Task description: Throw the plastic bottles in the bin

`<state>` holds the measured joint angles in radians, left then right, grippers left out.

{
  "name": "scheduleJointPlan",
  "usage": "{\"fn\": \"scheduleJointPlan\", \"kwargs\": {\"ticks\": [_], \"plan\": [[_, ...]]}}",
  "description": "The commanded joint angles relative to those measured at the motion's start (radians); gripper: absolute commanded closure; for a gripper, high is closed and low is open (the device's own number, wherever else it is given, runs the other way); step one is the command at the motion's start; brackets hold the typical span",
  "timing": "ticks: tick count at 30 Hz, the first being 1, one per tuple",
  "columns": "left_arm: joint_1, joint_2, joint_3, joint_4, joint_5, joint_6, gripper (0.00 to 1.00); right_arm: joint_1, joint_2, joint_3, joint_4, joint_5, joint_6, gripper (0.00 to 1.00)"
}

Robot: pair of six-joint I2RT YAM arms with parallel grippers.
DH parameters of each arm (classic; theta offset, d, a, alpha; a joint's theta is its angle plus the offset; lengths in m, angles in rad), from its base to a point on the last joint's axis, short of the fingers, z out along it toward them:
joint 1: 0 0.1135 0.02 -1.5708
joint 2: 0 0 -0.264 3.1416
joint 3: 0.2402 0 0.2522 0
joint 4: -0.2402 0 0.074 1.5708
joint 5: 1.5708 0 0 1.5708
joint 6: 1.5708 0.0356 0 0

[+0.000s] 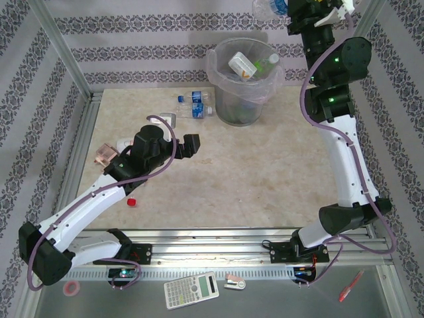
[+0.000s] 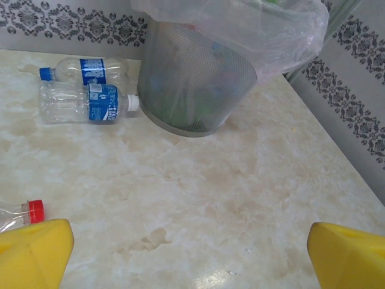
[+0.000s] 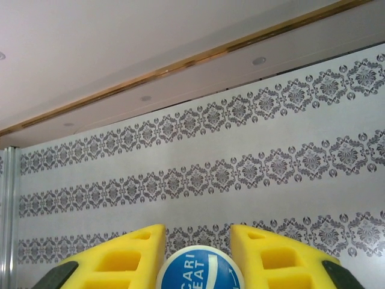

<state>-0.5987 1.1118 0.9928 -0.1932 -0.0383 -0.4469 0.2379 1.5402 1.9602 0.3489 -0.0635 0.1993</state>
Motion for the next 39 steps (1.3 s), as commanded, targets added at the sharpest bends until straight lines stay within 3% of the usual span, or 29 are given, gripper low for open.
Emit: {"fn": "scheduleJointPlan", "kwargs": {"ticks": [1, 4, 6, 9, 11, 14, 20, 26, 39], "plan": [[0.015, -0.027, -0.005, 0.017, -0.027, -0.024, 0.00, -0.003, 0.058, 0.035, -0.001, 0.031, -0.037, 1.00], [0.017, -0.036, -0.006, -0.003, -0.038, -0.027, 0.00, -0.008, 0.140, 0.085, -0.117, 0.064, -0.031, 1.00], [0.019, -0.045, -0.009, -0.014, -0.041, -0.028, 0.00, -0.011, 0.202, 0.110, -0.201, 0.051, -0.031, 0.94], [0.024, -0.064, -0.021, -0.024, -0.049, -0.035, 0.00, -0.020, 0.296, 0.197, -0.409, 0.022, -0.009, 0.76], [0.028, -0.074, -0.027, -0.036, -0.061, -0.040, 0.00, -0.029, 0.319, 0.197, -0.462, 0.002, 0.015, 0.52], [0.039, -0.081, -0.033, -0.056, -0.065, -0.052, 0.00, -0.037, 0.309, 0.183, -0.481, -0.010, 0.015, 0.39], [0.069, -0.073, -0.043, -0.060, -0.053, -0.087, 0.00, -0.042, 0.281, 0.189, -0.518, -0.029, -0.006, 0.30], [0.103, -0.054, -0.031, -0.097, -0.063, -0.121, 0.00, -0.043, 0.256, 0.168, -0.536, -0.050, 0.012, 0.27], [0.186, -0.022, -0.009, -0.296, -0.141, -0.284, 0.00, -0.043, 0.216, 0.166, -0.600, -0.164, 0.037, 0.10]]}}
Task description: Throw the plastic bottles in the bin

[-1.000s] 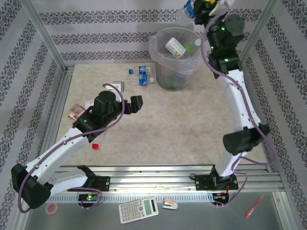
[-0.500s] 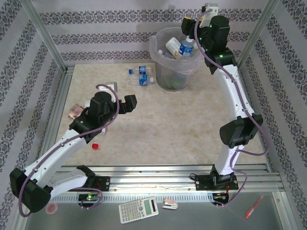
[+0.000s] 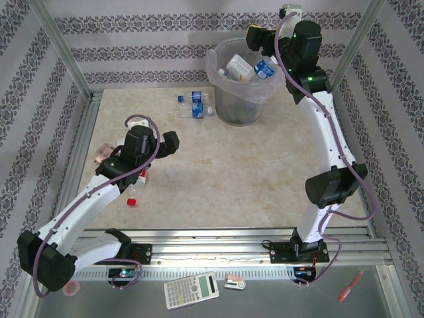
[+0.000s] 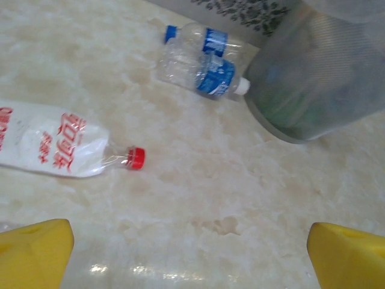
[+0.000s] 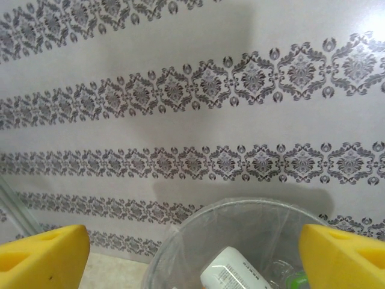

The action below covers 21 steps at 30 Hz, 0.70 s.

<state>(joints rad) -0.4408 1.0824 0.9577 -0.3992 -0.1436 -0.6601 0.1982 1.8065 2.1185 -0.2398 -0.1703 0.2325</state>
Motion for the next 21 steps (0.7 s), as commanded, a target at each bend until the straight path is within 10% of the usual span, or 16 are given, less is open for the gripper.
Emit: {"fn": "scheduleJointPlan", "kwargs": {"ticks": [1, 21], "plan": [[0.037, 0.012, 0.028, -0.105, -0.034, -0.084, 0.00, -0.003, -0.053, 0.008, -0.015, -0.072, 0.008, 0.09], [0.235, 0.275, 0.180, -0.502, 0.059, -0.138, 0.00, 0.058, -0.176, -0.103, -0.101, -0.217, -0.082, 0.02]]}}
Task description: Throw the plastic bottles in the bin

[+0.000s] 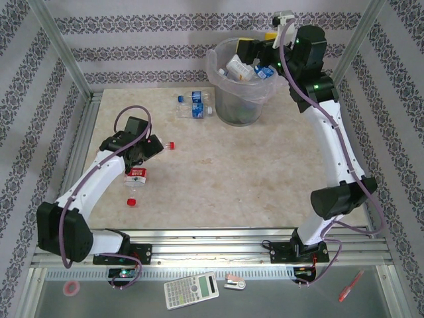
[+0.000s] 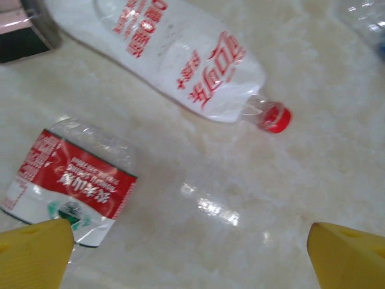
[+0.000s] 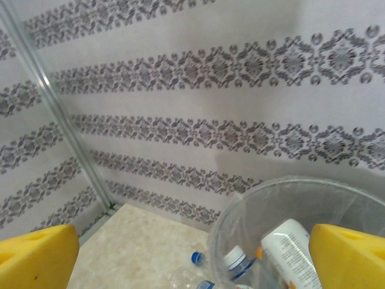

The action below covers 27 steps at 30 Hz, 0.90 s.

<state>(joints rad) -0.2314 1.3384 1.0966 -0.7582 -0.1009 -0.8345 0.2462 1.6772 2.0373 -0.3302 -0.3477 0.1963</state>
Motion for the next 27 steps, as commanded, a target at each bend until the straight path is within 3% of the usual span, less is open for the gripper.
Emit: {"fn": "scheduleJointPlan", "kwargs": {"ticks": [1, 13, 20, 27], "plan": [[0.031, 0.028, 0.047, -0.172, 0.015, 0.055, 0.00, 0.013, -0.054, -0.030, -0.013, -0.043, -0.052, 0.02], [0.041, 0.164, 0.030, -0.285, -0.031, 0.189, 0.00, 0.016, -0.064, -0.054, -0.029, -0.053, -0.030, 0.02], [0.041, 0.255, 0.029, -0.279, -0.103, 0.254, 0.00, 0.017, -0.072, -0.065, -0.034, -0.062, -0.033, 0.02], [0.042, 0.331, 0.026, -0.237, -0.097, 0.299, 0.00, 0.018, -0.079, -0.079, -0.035, -0.065, -0.033, 0.02]]}}
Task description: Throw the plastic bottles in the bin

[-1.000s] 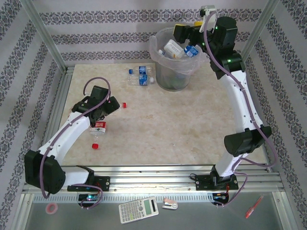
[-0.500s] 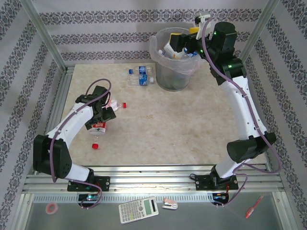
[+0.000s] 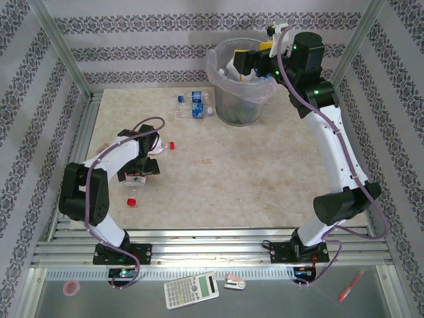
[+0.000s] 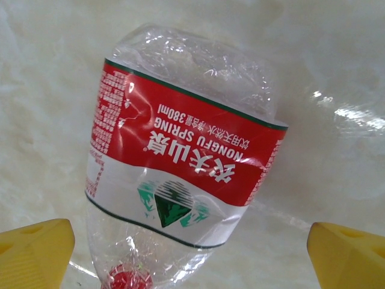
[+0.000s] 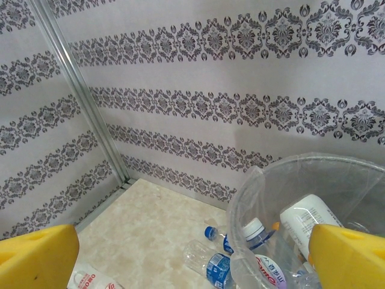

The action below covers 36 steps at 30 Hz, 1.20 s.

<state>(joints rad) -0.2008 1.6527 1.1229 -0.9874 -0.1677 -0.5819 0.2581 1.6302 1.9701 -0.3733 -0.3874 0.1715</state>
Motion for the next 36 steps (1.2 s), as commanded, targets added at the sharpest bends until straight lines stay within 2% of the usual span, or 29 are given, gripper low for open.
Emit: {"fn": "scheduleJointPlan", "kwargs": {"ticks": [1, 10, 23, 36], "plan": [[0.011, 0.026, -0.002, -0.004, -0.032, 0.049, 0.00, 0.006, -0.033, -0.013, 0.008, -0.025, -0.009, 0.02], [0.024, 0.082, -0.045, 0.055, 0.010, 0.062, 0.09, 0.006, -0.049, -0.031, 0.004, -0.023, -0.026, 0.02], [0.042, 0.022, -0.085, 0.127, 0.076, 0.066, 0.38, 0.006, -0.063, -0.051, 0.006, -0.010, -0.043, 0.02], [0.037, -0.059, -0.077, 0.202, 0.173, 0.096, 0.58, 0.010, -0.067, -0.065, 0.009, -0.010, -0.035, 0.02]]}}
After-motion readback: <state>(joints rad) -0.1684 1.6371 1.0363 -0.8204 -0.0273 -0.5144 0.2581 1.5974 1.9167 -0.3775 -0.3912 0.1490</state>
